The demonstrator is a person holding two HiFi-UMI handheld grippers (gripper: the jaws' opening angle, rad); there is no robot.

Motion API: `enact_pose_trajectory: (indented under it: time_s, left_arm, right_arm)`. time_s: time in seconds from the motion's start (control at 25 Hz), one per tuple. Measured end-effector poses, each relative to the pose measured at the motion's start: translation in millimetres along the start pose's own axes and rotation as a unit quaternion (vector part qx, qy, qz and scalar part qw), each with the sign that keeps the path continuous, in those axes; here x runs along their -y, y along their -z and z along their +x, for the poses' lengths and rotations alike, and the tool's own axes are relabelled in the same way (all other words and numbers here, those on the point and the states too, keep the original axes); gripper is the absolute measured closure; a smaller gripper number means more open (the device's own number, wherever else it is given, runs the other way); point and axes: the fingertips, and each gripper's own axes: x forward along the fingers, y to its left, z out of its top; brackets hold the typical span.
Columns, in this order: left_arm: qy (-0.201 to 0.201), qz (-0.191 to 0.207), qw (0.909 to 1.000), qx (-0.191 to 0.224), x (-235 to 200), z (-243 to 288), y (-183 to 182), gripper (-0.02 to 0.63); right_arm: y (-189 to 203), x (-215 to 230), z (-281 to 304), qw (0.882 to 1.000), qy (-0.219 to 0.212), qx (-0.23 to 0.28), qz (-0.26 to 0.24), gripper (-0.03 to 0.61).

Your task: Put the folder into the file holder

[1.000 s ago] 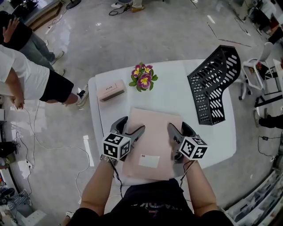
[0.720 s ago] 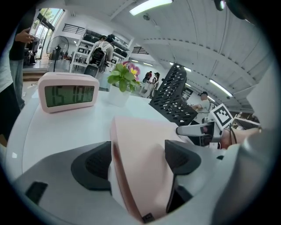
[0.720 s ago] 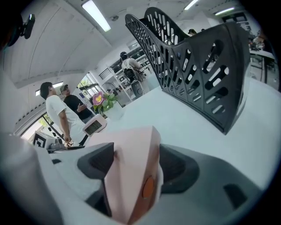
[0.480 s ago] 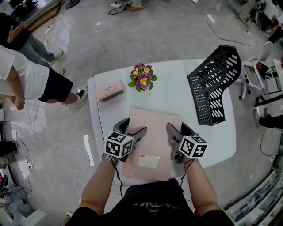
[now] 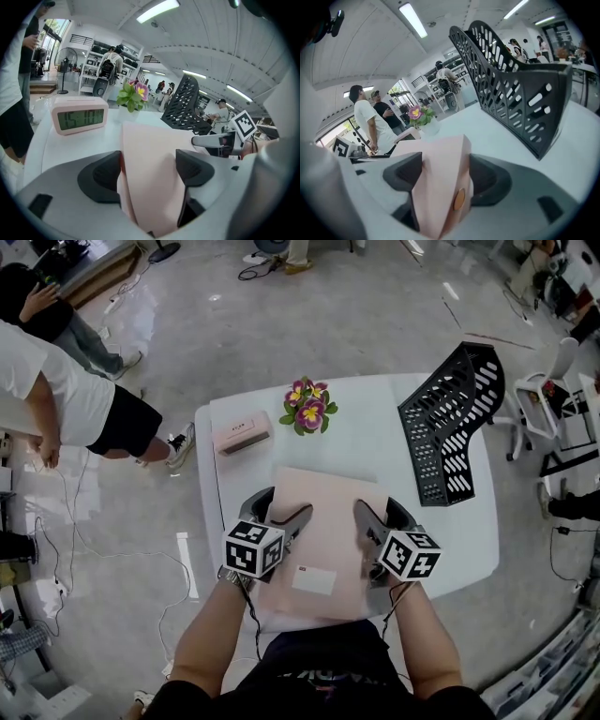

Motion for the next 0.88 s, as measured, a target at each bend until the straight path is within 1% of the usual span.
enact_pose_trajectory:
  time_s: [0.2, 0.4, 0.6, 0.88]
  left_arm:
    - [-0.017, 0.011, 0.9989, 0.042, 6.9, -27.0, -24.9, 0.249]
    - [-0.031, 0.025, 0.9954, 0.087, 17.4, -62.2, -47.5, 0.249]
    - [-0.043, 0.042, 0.9894, 0.132, 30.5, -97.9, -65.1, 0.252]
    - [-0.053, 0.065, 0.9784, 0.189, 52.8, -150.0, -77.6, 0.256]
  right_arm:
    - [-24.9, -26.0, -17.3, 0.998, -0.015, 0.038, -0.044, 0.262]
    - [-46.2, -58.0, -43.3, 0.992, -0.025, 0.08, -0.091, 0.262]
    - [-61.6, -88.1, -72.3, 0.982, -0.032, 0.123, -0.137, 0.262]
    - [-69.8, -127.0, -117.8, 0.964, -0.04, 0.177, -0.195, 0.262]
